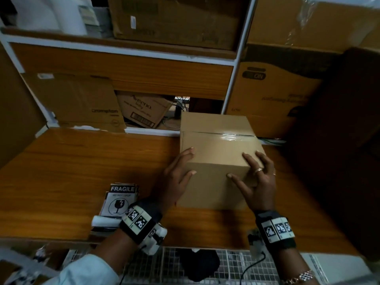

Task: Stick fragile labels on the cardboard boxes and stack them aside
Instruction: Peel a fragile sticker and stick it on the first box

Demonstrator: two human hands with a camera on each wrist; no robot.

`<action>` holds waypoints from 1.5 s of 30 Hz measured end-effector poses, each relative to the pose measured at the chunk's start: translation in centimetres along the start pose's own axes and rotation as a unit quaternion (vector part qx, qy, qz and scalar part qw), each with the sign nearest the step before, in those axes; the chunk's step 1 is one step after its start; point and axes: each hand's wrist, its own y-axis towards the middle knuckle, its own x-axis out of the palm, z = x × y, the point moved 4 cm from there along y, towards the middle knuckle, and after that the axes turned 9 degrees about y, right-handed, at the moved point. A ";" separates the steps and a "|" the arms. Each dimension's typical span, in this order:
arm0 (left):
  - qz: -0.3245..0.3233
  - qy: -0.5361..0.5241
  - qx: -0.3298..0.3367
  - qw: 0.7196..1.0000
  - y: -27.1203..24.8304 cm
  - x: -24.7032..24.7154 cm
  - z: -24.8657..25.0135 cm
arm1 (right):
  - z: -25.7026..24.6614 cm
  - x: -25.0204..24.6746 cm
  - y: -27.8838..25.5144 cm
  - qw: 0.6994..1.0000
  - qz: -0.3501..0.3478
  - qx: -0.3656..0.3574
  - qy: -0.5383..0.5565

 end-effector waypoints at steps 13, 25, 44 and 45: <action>-0.079 0.039 -0.030 0.996 0.0 0.0 -0.3 | 0.7 0.9 -0.3 0.996 -0.011 0.026 -0.084; -0.038 0.112 -0.219 0.969 -11.3 -8.3 -4.0 | -5.8 4.0 -5.2 0.991 0.009 -0.132 0.005; -0.124 0.007 -0.287 0.950 -13.9 -14.5 -21.8 | -11.8 29.5 -8.4 0.912 -0.206 0.291 0.205; -0.136 -0.003 -0.285 0.949 -14.0 -14.3 -22.4 | -11.7 30.3 -8.3 0.909 -0.208 0.305 0.193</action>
